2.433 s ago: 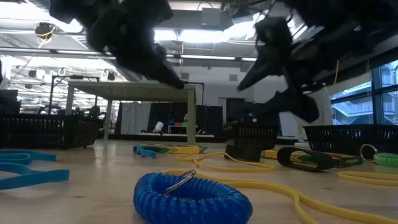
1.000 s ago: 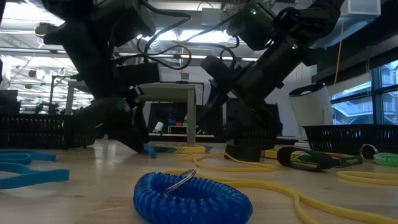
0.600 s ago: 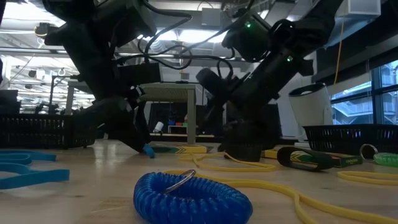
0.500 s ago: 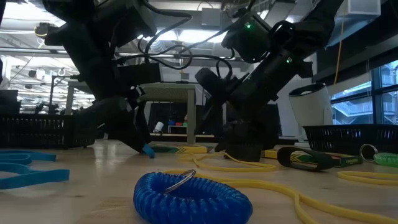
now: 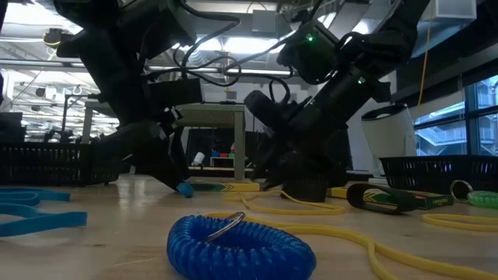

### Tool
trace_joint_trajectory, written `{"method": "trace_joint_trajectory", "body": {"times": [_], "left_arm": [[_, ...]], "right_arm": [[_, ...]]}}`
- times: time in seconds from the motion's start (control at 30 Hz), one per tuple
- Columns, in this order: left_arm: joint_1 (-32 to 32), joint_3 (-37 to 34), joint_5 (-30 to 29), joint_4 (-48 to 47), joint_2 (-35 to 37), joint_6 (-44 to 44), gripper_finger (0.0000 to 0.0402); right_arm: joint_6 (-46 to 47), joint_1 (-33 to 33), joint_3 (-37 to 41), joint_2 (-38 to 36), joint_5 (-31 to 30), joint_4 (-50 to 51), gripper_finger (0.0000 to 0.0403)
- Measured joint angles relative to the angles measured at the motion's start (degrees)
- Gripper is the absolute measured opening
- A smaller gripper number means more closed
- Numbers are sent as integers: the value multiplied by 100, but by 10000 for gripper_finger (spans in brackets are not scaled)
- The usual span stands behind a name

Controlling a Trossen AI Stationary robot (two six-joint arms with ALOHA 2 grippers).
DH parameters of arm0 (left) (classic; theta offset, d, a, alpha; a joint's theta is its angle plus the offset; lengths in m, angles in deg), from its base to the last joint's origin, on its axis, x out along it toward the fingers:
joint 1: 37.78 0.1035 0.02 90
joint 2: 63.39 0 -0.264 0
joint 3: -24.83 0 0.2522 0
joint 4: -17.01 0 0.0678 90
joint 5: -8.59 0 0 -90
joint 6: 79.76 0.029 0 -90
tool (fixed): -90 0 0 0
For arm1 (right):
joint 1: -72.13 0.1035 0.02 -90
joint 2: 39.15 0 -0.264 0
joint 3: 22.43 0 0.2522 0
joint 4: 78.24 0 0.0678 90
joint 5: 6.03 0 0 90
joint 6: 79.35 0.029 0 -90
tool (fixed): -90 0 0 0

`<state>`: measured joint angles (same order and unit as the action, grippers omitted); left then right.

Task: Pick & Place Office Desk Supplies
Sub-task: Put the yellow crayon box into the right black bin

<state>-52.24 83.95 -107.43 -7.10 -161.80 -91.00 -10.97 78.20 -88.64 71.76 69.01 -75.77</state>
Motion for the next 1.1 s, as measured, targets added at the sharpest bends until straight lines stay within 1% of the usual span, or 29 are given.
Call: {"method": "trace_joint_trajectory", "body": {"times": [0.17, 0.3, 0.5, 0.63, 0.87, 1.1], "left_arm": [[-2, 0, 2, 11, 0, 0, 193], [-2, 0, 2, 15, 0, 0, 193], [-3, 0, 0, 16, 4, 0, 193], [-49, -11, 63, -20, 145, -2, 194], [-291, -9, 31, -5, 930, -33, 189], [-544, -9, -9, 23, 1797, -175, 172]], "right_arm": [[-9, -26, 0, 2, -5, 0, 45], [-66, -26, 0, 0, -67, -13, 9], [-286, -26, 0, -2, -87, -17, 6], [-467, -24, 0, -22, -90, -10, 4], [-956, 5, -2, -152, -65, 0, 2], [-1650, 138, -2, -701, -49, 16, 1]]}}
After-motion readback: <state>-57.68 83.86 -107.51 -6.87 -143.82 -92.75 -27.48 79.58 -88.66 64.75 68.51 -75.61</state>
